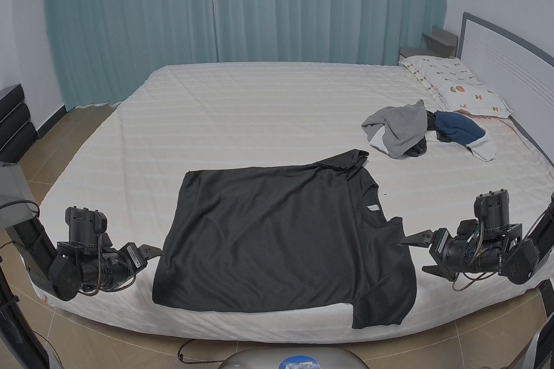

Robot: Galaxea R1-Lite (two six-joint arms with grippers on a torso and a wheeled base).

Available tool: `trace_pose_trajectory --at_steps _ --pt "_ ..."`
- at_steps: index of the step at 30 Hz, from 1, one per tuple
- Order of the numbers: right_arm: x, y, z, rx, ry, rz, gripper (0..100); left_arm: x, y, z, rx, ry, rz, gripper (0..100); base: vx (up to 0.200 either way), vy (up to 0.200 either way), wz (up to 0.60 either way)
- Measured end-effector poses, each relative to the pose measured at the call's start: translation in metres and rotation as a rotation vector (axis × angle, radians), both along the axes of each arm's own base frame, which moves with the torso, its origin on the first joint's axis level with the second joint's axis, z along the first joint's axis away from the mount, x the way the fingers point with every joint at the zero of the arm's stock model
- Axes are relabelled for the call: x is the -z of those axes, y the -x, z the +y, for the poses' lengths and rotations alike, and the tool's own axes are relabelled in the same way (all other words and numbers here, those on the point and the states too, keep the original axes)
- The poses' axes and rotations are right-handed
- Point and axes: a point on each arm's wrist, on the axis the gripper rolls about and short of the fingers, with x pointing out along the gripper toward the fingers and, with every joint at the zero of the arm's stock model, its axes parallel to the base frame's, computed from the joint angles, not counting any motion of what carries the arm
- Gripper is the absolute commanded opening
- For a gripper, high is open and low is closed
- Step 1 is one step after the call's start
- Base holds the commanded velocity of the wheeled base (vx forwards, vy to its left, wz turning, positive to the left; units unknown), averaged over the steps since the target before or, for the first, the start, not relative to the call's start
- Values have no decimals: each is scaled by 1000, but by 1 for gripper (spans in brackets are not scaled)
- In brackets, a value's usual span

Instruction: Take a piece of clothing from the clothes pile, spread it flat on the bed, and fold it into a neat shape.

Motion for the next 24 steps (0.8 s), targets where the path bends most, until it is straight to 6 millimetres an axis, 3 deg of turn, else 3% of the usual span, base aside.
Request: trace_pose_trajectory --at_steps 9,21,24 --pt "-1 1 -4 13 -2 -1 100 -2 -4 2 -20 16 -11 100 0 0 0" --pt "-2 0 -2 6 -2 -8 100 -5 -9 2 -47 47 -26 100 200 0 0" --pt "-2 -1 -1 4 -2 -9 100 -6 -10 1 -51 54 -29 100 0 0 0"
